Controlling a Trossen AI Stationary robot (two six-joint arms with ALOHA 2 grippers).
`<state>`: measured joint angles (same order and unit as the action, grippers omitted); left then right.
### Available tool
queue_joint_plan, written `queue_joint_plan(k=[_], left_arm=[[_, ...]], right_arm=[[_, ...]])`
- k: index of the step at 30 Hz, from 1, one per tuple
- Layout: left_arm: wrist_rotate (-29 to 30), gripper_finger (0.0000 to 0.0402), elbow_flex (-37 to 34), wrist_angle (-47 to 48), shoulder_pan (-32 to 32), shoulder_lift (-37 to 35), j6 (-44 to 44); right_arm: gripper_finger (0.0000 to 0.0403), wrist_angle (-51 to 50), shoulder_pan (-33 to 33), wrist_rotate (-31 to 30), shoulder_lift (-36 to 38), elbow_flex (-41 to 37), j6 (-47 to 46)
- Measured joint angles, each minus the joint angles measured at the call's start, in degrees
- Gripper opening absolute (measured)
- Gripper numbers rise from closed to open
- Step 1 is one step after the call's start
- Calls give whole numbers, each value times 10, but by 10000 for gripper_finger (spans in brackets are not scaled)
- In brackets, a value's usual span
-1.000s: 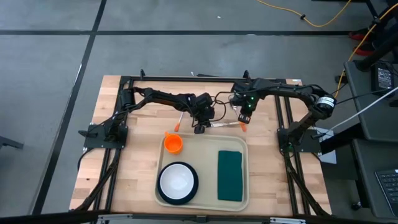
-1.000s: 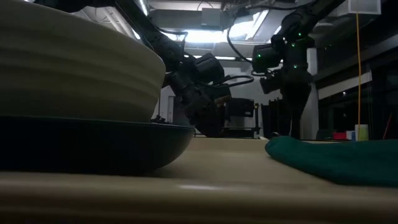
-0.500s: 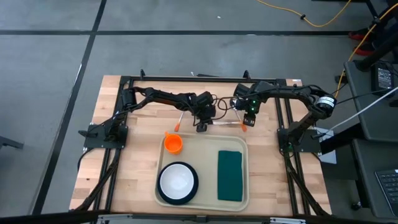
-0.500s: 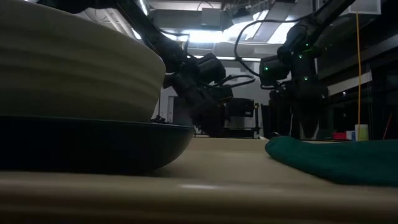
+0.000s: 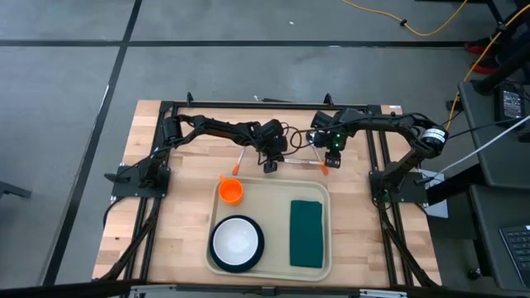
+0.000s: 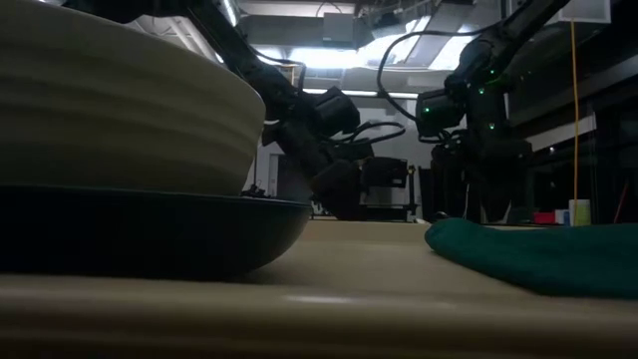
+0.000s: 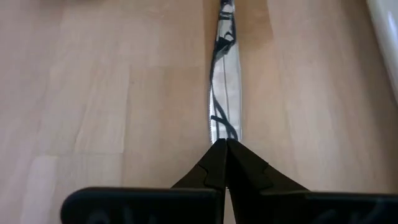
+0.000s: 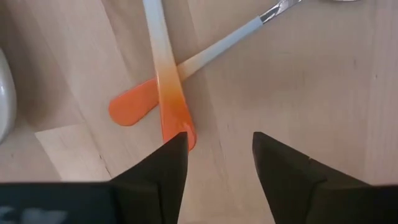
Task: Set up tray
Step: Put the knife on the napkin
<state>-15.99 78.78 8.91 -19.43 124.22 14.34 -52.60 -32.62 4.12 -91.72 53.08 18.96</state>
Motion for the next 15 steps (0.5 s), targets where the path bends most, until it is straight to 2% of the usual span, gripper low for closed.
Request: queue_joint_plan(k=[7, 15], left_arm=[[0, 2, 0, 1, -3, 0, -7], [0, 2, 0, 0, -3, 0, -7]], right_arm=[[192, 8, 0, 38, 0, -22, 7], [243, 23, 3, 39, 0, -56, 1]])
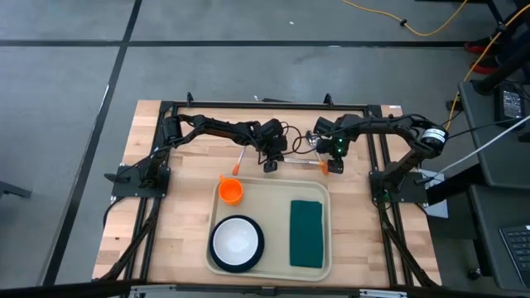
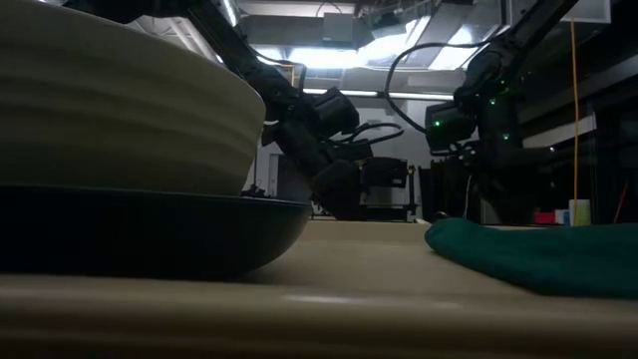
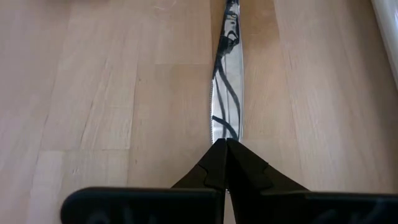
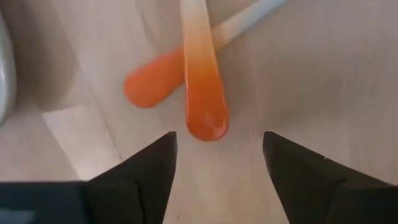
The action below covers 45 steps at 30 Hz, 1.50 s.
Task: Set up tray
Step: Put the knife on the napkin
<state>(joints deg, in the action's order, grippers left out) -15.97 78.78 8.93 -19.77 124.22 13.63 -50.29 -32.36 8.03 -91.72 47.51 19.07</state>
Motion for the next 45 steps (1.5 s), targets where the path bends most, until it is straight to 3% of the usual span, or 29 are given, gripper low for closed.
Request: queue_joint_plan(k=[6, 33, 38, 45], left_arm=[[0, 2, 0, 0, 0, 0, -5], [0, 2, 0, 2, 2, 0, -11], [0, 2, 0, 2, 2, 0, -11], [5, 2, 0, 1, 2, 0, -20]], right_arm=[[262, 38, 4, 0, 0, -1, 0], [262, 86, 16, -21, 3, -40, -8], [230, 92, 17, -28, 2, -41, -6], [133, 97, 17, -36, 1, -41, -3]])
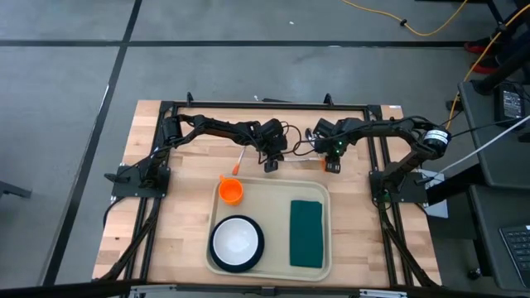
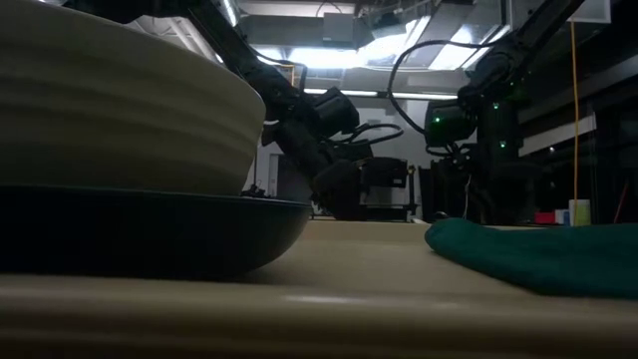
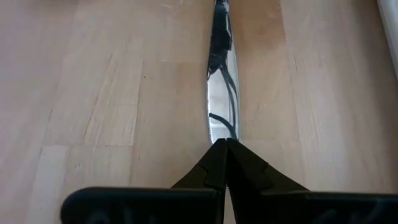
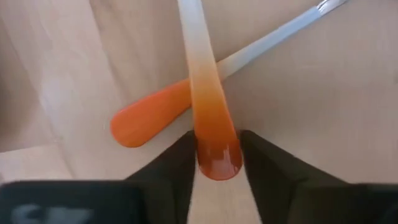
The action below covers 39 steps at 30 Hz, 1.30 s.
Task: Set up tray
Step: Put the knife on the napkin
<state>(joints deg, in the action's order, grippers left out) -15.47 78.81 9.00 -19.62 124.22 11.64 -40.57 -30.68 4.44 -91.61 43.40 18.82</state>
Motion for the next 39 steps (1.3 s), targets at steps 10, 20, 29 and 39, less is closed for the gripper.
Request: queue_joint_plan(k=[10, 20, 29, 39], left_arm=[[2, 2, 0, -2, 0, 0, -3], [-39, 2, 0, -1, -2, 1, -6], [-70, 3, -4, 58, -2, -32, 2], [69, 45, -2, 84, -4, -119, 59]], right_arm=[[100, -2, 0, 0, 0, 0, 11], [100, -19, 1, -2, -3, 17, 10], [95, -20, 1, -3, -3, 19, -7], [95, -25, 2, -6, -2, 28, -38]])
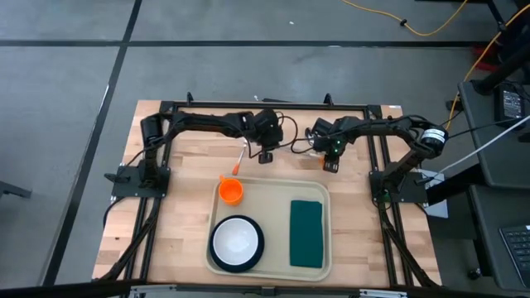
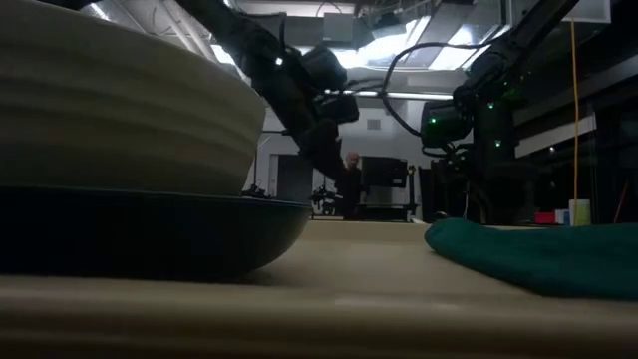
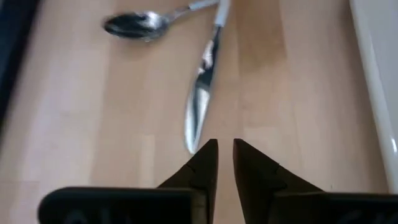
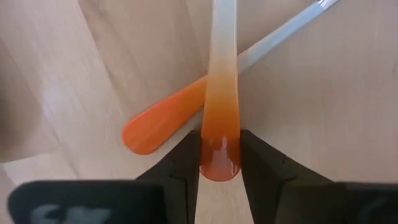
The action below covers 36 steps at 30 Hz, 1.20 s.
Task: Set up tray
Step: Put the knife on the napkin
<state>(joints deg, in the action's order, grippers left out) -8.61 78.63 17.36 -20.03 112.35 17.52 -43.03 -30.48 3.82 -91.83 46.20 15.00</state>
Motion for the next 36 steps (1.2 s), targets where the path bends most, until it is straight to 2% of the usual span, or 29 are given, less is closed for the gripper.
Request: queue_joint_plan(k=[6, 13, 18, 21, 23, 26, 29, 33, 36], left_arm=[[35, 59, 1, 10, -3, -27, 10], [123, 60, 1, 61, -5, -85, 56], [248, 57, 1, 84, -14, -163, 106], [308, 58, 1, 82, -27, -223, 138], [325, 58, 2, 81, -43, -262, 155], [324, 56, 2, 83, -77, -319, 163], [287, 54, 2, 96, -123, -371, 163], [211, 54, 2, 143, -188, -422, 163], [146, 52, 2, 192, -230, -444, 176]], right_arm=[[95, -20, 1, 3, 35, 38, -40], [95, -88, 2, -11, 117, 78, -146], [95, -162, 32, -13, 189, 96, -293], [95, -204, 82, -12, 234, 102, -414], [95, -218, 130, -12, 264, 110, -518], [95, -218, 223, -17, 290, 117, -684], [95, -211, 325, -54, 284, 132, -850], [95, -173, 439, -97, 225, 150, -1035], [95, -146, 498, -112, 150, 180, -1126]])
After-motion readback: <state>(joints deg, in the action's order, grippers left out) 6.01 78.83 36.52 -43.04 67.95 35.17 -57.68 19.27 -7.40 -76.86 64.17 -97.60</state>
